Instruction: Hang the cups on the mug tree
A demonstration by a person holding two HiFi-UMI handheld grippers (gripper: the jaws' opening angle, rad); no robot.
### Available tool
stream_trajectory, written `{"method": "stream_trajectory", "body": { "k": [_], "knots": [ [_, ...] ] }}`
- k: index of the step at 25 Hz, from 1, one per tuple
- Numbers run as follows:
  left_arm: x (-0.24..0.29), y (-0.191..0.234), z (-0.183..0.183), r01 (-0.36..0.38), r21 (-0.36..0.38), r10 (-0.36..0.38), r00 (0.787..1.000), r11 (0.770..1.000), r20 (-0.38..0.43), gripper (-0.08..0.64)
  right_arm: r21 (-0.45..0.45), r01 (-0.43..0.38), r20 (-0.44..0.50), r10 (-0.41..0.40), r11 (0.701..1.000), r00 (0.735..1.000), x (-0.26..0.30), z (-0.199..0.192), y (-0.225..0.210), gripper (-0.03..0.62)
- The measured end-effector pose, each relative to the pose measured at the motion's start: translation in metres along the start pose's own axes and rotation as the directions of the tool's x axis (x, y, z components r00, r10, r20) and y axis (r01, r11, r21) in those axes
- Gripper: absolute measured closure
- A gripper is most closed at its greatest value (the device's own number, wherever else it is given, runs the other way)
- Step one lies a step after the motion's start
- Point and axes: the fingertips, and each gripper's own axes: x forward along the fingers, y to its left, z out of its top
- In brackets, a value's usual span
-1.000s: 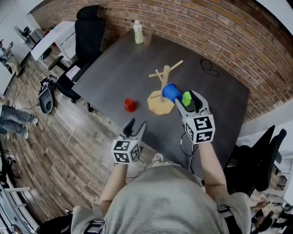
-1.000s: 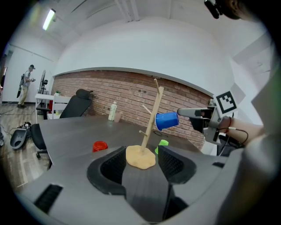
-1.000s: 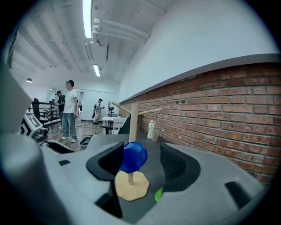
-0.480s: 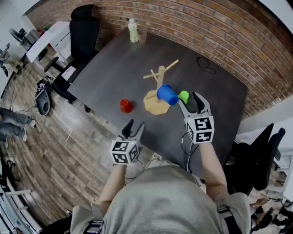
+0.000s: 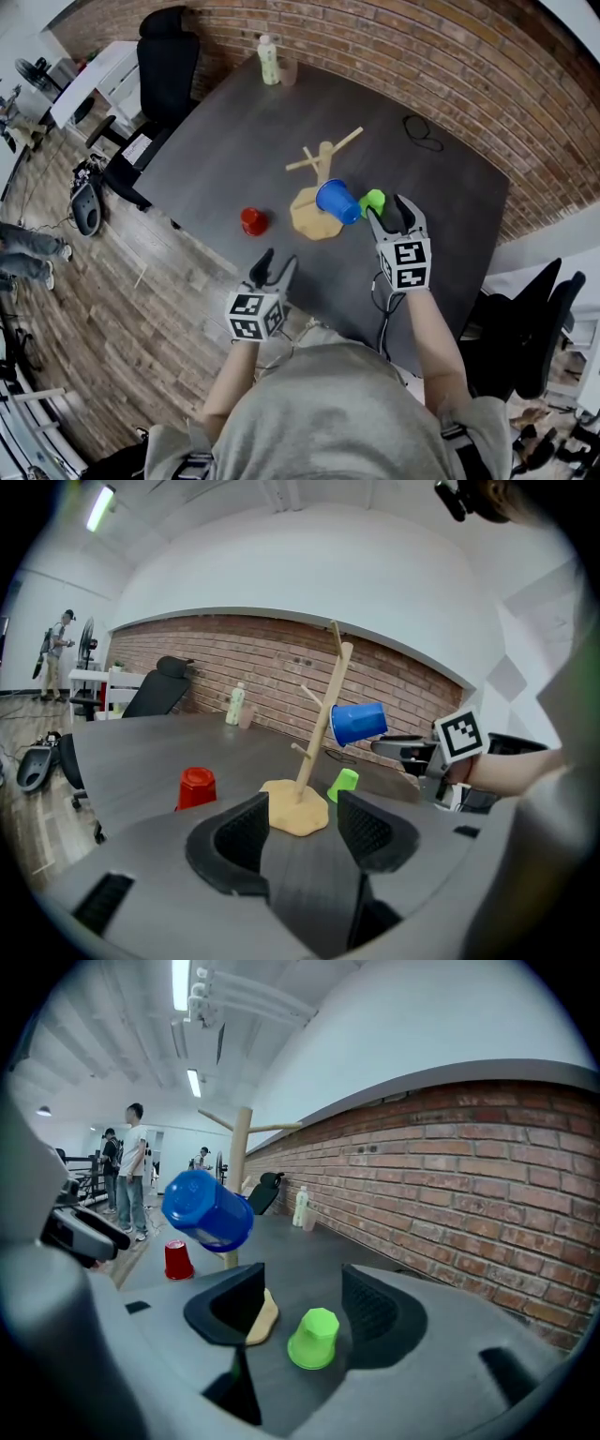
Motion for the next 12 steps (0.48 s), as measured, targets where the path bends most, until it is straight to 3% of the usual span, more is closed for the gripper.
{"method": "stream_trajectory", "body": {
  "k": [12],
  "knots": [
    [0.013, 0.003, -0.005, -0.008, -0.022, 0.008, 1.000, 1.000, 0.006, 0.337, 0.026, -0.012, -0.116, 0.015, 1.000, 0.993, 0.056, -0.064, -0.012, 0.334]
  ]
}}
